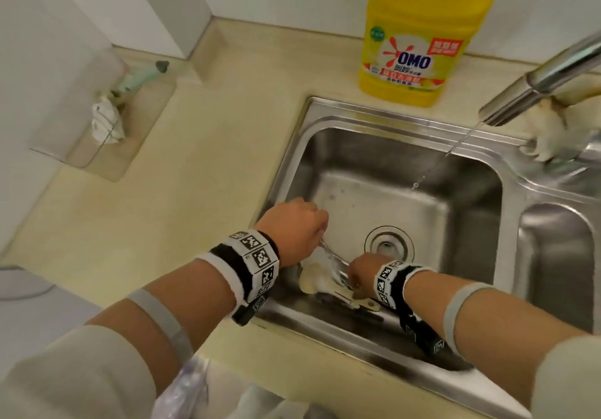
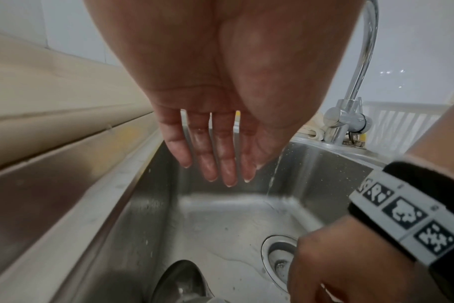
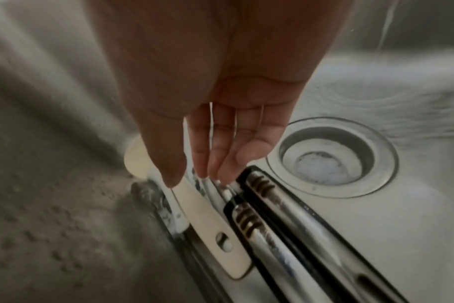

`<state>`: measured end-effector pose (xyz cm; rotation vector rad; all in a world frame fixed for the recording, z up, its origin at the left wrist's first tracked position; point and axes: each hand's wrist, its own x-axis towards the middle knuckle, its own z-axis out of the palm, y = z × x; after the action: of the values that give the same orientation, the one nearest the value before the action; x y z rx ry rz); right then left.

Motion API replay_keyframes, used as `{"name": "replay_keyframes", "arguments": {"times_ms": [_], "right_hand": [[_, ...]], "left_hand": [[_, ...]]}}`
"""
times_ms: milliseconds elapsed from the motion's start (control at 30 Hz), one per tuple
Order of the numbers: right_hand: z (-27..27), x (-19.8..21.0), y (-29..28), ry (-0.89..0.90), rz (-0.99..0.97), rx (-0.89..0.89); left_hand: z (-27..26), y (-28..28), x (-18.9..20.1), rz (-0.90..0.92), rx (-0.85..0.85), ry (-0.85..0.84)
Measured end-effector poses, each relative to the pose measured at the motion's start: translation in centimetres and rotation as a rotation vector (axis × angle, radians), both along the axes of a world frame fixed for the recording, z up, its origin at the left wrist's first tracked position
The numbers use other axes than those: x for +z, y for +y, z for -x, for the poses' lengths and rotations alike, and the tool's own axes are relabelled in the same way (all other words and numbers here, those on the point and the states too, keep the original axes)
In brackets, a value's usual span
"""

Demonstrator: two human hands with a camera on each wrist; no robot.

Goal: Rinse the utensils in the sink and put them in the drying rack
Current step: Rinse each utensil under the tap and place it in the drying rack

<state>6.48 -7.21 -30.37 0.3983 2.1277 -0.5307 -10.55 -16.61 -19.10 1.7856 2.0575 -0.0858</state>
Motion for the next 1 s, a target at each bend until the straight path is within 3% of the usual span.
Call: {"name": "replay_keyframes", "arguments": {"times_ms": [300,500,733,900,1000], "right_hand": [[0.4,-1.7,-0.9,-0.073,-0.025,0.000],[-0.5,0.4,0.4,0.055,0.033,-0.041],[-3.0,5.4,2.1,0.394,-0.032,-0.360],[-6.0,8.6,4.0,0.554,-0.025,-0.733],[-7.4,10.1,4.5,0.589,0.026,-0.848]], "left_hand": [[1.4,0.5,-0.1,-0.066,-0.018,-0.045],[1.8,2.2,1.6,-0.041,0.030,-0.113],[1.2,5.5,2.9,0.069,0.067,-0.219],[0.3,8.0,1.0,0.203,0.141,-0.288],[-0.2,9.0,-0.7,0.252,0.200,-0.331]]}}
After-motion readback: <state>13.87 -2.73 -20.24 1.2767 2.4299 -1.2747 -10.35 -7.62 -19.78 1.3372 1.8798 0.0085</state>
